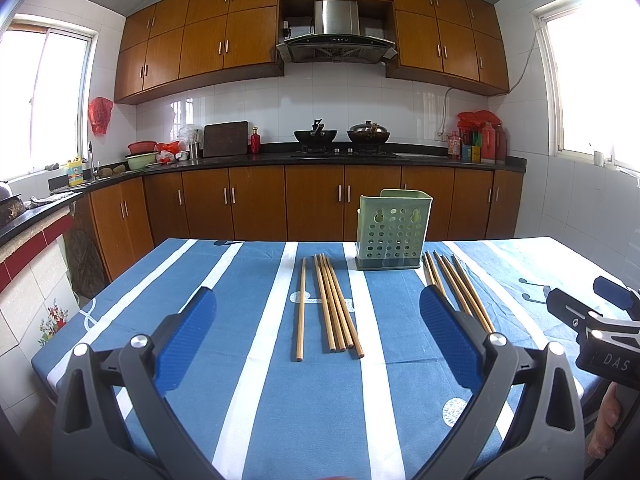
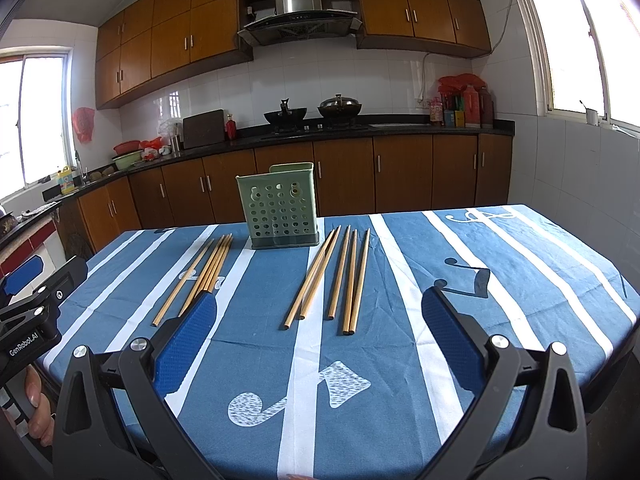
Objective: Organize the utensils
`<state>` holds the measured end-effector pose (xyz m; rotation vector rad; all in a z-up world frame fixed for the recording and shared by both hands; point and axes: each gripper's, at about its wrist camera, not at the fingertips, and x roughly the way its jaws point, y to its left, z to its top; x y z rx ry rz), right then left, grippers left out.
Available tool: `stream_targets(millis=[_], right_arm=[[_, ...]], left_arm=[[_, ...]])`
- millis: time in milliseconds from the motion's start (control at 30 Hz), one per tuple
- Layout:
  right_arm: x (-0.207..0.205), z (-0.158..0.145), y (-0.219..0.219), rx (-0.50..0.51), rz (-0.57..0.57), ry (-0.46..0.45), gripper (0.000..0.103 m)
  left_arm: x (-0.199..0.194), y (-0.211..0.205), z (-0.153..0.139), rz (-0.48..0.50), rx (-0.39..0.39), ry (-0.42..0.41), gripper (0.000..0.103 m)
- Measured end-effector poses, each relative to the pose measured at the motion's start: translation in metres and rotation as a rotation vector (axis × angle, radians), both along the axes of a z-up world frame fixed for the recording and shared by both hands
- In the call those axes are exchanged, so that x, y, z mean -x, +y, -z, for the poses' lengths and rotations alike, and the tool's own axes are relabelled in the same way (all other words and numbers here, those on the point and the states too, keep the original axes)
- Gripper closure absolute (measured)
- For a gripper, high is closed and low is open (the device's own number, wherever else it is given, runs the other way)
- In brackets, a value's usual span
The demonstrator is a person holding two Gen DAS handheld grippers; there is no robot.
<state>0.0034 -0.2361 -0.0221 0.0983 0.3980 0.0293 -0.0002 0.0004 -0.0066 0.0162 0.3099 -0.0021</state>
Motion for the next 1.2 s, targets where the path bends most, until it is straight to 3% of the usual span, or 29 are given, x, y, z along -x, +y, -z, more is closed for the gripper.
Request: stream_targets(millis=[167, 400, 500, 567, 667, 767, 900, 1067, 1200], right_arm=[[-0.015, 0.006, -0.006, -0.019, 0.003, 0.061, 0.002], [-0.070, 0.032, -0.039, -0.096, 0.105, 0.278, 0.003], [-0.101, 0.042, -0.053, -0.130, 0.128, 0.371, 0.023], [-0.118, 0.050, -0.058, -0.167, 0.121, 0.420, 0.046], [-0.144, 0.059, -0.060, -0.198, 0.117, 0.469, 0.062], [-0.166, 0.063, -0.056, -0.180, 0.100, 0.494, 0.072], [-0.187, 0.072, -0.049, -0.160, 0.077, 0.529, 0.079], [-0.197, 0.087, -0.049, -0.142, 0.086, 0.573, 0.093], [-0.197, 0.088, -0.056, -0.120, 0.105, 0.558, 0.095]], left_arm=[[-0.016, -0.003, 0.006, -0.018, -0.003, 0.047, 0.004], [-0.076, 0.028, 0.026, -0.078, 0.057, 0.249, 0.004], [-0.101, 0.042, 0.035, -0.108, 0.069, 0.326, 0.004], [-0.119, 0.051, 0.043, -0.125, 0.071, 0.376, 0.004], [-0.139, 0.064, 0.049, -0.141, 0.084, 0.415, 0.004], [-0.154, 0.073, 0.054, -0.136, 0.086, 0.428, 0.006], [-0.171, 0.074, 0.059, -0.112, 0.068, 0.465, 0.021], [-0.185, 0.068, 0.068, -0.083, 0.051, 0.508, 0.028], [-0.193, 0.062, 0.075, -0.046, 0.050, 0.544, 0.041]])
